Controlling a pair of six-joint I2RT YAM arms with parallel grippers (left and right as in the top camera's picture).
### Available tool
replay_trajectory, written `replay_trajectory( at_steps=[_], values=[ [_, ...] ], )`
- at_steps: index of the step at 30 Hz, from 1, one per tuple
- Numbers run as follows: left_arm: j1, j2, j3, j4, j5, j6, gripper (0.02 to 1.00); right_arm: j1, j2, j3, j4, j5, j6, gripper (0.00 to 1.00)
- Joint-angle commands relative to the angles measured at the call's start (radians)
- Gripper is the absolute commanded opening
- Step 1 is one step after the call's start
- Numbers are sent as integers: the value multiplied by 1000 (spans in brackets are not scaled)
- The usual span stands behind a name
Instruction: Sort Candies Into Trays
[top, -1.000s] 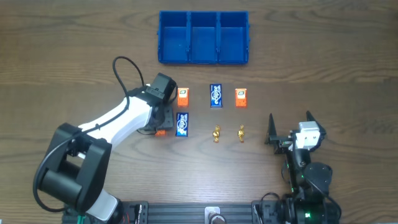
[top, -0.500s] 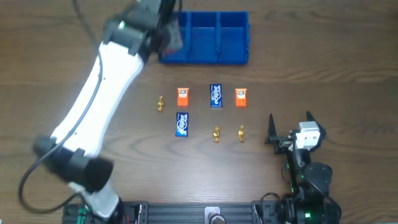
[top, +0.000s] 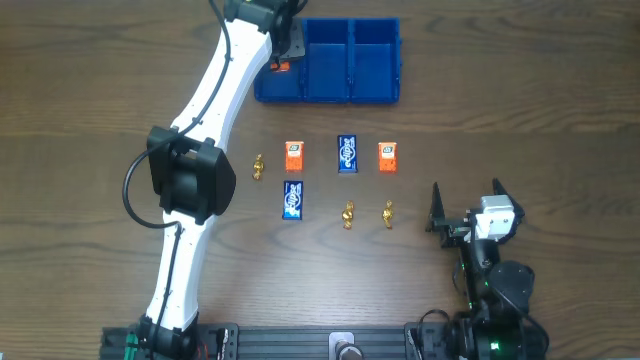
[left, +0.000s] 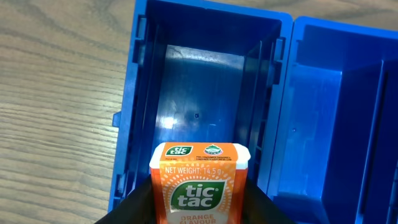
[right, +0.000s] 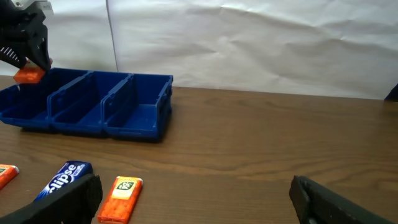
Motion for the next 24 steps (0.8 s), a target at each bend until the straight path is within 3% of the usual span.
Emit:
replay_trajectory(
  at_steps=[1, 2, 3, 10, 17, 24],
  values=[
    [3, -6, 29, -1, -2, 26, 798, 0, -4, 0, -9, -5, -8, 998],
    [3, -35, 24, -4, -12, 26, 888, 0, -4, 0, -9, -5, -8, 998],
    [2, -82, -2, -2, -16, 21, 917, 0, -4, 0, -9, -5, -8, 998],
    [-114, -653, -811, 296, -11, -47, 917, 0, -4, 0, -9, -5, -8, 998],
    [-190, -608, -1110, 401, 50, -122, 886, 0, -4, 0, -9, -5, -8, 998],
    [-213, -473, -1131, 439, 79, -133, 847, 0, -4, 0, -9, -5, -8, 998]
  ],
)
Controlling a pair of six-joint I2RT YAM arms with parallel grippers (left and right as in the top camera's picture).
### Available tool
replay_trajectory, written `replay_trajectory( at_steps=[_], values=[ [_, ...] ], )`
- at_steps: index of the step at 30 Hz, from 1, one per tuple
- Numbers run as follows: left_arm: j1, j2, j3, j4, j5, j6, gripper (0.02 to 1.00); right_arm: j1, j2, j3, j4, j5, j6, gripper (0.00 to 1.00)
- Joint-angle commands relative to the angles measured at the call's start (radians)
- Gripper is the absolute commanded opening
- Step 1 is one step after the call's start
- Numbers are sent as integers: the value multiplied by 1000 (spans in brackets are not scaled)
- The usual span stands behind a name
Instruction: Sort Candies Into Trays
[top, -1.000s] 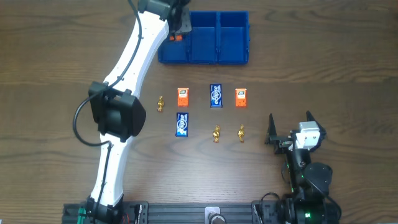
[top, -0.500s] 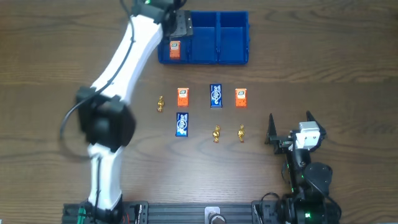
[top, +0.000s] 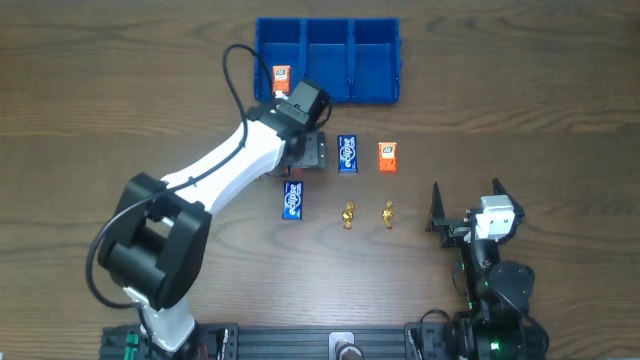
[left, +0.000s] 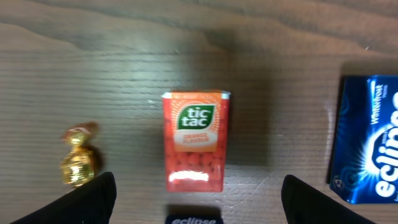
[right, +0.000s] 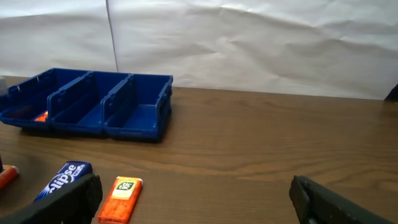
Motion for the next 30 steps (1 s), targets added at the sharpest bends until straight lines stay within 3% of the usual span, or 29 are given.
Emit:
replay_trajectory(
  at_steps=[1, 6, 8, 10, 14, 16, 20, 24, 30],
  values=[
    [-4, 80, 0, 19, 25, -19, 838, 0, -3, 0, -9, -5, -8, 998],
    [22, 121, 0, 26, 48, -18, 772, 0, -3, 0, -9, -5, -8, 998],
    [24, 121, 0, 26, 47, -19, 654, 0, -3, 0, -9, -5, -8, 998],
    [29, 127, 0, 27, 48, -19, 619, 0, -3, 0, -9, -5, -8, 998],
    [29, 138, 0, 31, 51, -19, 373, 0, -3, 0, -9, -5, -8, 998],
    [29, 137, 0, 43, 62, -18, 301, 0, -3, 0, -9, -5, -8, 998],
    [29, 47, 40, 54, 40, -19, 294, 0, -3, 0, -9, -5, -8, 998],
    [45, -142, 280, -78, -120, 37, 288, 0, -3, 0, -9, -5, -8, 998],
    [166, 139, 890, -384, -84, 153, 290, 0, -3, 0, -9, -5, -8, 998]
  ],
)
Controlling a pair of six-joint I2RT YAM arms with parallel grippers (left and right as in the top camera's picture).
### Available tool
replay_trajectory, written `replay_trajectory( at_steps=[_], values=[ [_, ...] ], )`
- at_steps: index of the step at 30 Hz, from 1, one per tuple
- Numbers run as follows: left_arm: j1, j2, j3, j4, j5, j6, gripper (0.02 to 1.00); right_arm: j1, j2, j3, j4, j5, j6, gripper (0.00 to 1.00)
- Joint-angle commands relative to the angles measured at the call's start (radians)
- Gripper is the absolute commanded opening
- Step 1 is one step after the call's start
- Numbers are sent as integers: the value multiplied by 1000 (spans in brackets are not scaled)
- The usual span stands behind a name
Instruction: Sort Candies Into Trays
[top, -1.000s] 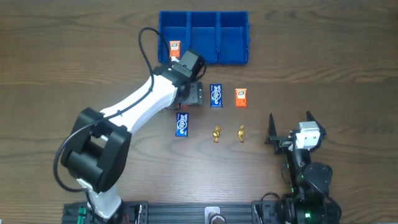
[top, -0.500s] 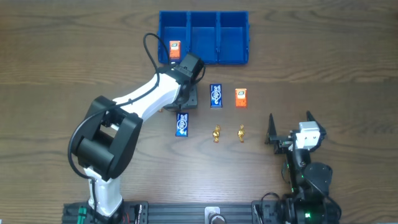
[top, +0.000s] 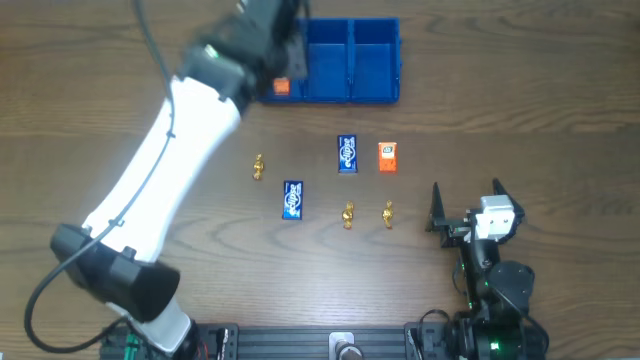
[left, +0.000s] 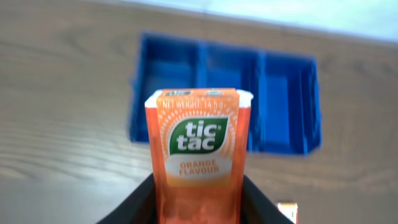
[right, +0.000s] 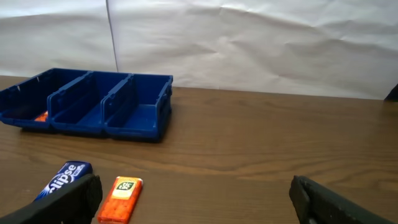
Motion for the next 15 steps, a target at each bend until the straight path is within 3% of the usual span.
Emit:
replay_trajectory(
  at_steps=[1, 4, 15],
  values=[
    [79, 278, 345, -168, 5, 101, 290, 0, -3, 0, -9, -5, -8, 998],
    [97, 416, 462, -212, 43, 132, 288, 0, -3, 0, -9, -5, -8, 998],
    [134, 596, 464, -168, 126, 149, 305, 0, -3, 0, -9, -5, -8, 998]
  ],
)
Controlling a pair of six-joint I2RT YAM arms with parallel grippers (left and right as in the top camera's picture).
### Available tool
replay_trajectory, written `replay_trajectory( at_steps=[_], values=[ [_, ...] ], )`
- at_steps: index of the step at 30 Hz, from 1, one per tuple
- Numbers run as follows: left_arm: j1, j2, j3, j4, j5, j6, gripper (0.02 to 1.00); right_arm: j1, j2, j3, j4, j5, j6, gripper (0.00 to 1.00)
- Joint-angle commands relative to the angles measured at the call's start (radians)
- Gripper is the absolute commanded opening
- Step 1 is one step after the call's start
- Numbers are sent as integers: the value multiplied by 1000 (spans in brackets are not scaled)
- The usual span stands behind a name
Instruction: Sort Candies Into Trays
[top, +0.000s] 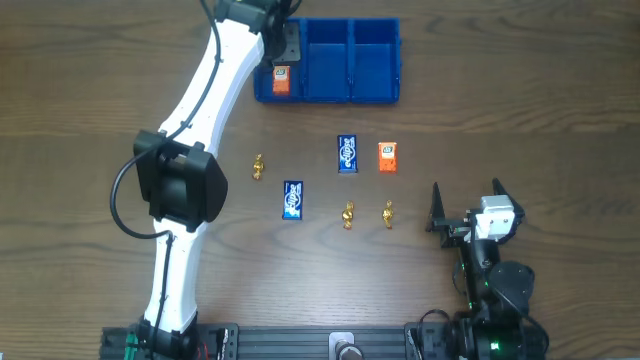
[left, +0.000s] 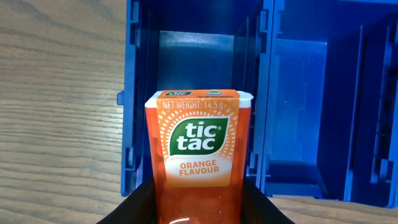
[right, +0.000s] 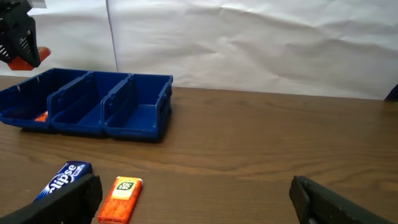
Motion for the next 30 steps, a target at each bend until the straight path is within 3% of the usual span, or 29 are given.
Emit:
replay_trajectory(
  at_steps=[1, 6, 8, 9, 11, 14, 19, 24, 30],
  values=[
    [9, 55, 29, 12, 26, 18, 308, 0, -3, 0, -9, -5, -8, 998],
    [19, 60, 29, 13, 25, 18, 356, 0, -3, 0, -9, -5, -8, 998],
    [21, 60, 29, 0, 20, 18, 590, 0, -3, 0, -9, -5, -8, 998],
    [21, 60, 29, -4, 18, 17, 781, 0, -3, 0, -9, -5, -8, 998],
    [11, 40, 30, -3, 7, 0, 888, 0, -3, 0, -9, -5, -8, 998],
    [-60, -67, 30, -5, -27, -56, 893, 0, -3, 0, -9, -5, -8, 998],
    [-369, -145, 26, -116, -158, -328, 886, 0, -3, 0, -9, -6, -8, 998],
    [-542, 31, 26, -109, -120, -475, 862, 0, -3, 0, -9, -5, -8, 998],
    [-555, 166, 26, -108, -18, -492, 822, 0, -3, 0, -9, -5, -8, 998]
  ],
)
